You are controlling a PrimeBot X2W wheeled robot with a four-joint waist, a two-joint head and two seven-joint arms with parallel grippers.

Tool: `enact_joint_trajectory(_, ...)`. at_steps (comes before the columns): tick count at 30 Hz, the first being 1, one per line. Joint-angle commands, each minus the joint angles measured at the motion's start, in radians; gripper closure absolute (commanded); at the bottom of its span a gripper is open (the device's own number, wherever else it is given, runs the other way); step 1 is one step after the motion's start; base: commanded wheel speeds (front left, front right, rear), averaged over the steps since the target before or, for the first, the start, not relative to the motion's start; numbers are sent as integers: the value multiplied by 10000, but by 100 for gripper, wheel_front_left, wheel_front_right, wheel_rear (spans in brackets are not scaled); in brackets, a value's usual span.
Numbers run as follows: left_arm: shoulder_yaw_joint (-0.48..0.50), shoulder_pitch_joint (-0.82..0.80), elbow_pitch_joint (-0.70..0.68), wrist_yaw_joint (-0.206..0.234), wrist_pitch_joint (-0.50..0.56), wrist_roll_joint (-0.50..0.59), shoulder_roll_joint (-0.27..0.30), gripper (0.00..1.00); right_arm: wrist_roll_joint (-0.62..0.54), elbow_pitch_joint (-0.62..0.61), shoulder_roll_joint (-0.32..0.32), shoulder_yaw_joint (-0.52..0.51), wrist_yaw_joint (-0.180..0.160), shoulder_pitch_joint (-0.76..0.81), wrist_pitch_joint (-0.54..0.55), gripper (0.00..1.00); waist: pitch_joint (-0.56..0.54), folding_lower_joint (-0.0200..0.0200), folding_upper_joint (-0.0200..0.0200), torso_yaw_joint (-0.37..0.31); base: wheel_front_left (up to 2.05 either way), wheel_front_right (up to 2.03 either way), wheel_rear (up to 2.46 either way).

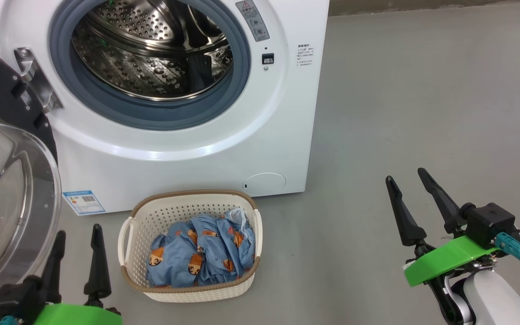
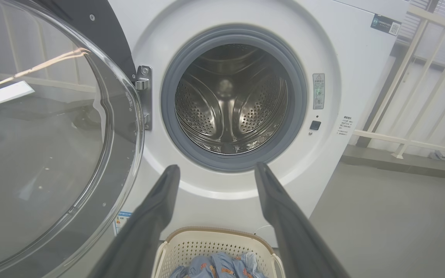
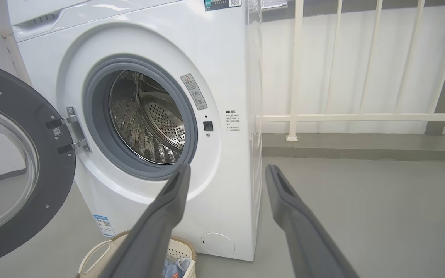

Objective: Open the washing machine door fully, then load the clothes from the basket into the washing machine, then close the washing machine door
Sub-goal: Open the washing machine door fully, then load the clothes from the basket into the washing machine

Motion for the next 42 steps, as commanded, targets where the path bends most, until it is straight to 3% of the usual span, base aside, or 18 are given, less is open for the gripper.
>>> enact_joint_trajectory(1, 367, -227, -183, -21, -101, 104, 238, 0, -74, -260, -100, 111, 56, 51, -120, 0, -3, 0, 0, 2, 0, 0, 0)
enact_joint_trajectory(21, 294, -205, -297, 9, -103, 128, 295, 0, -78, -297, -77, 115, 56, 71, -120, 0, -3, 0, 0, -15, 8, -8, 0)
enact_joint_trajectory(42, 285, -349, -251, -2, -104, -13, 320, 0, -81, -294, -29, 66, 56, 9, -120, 0, 140, 0, 0, 28, 134, -134, 0)
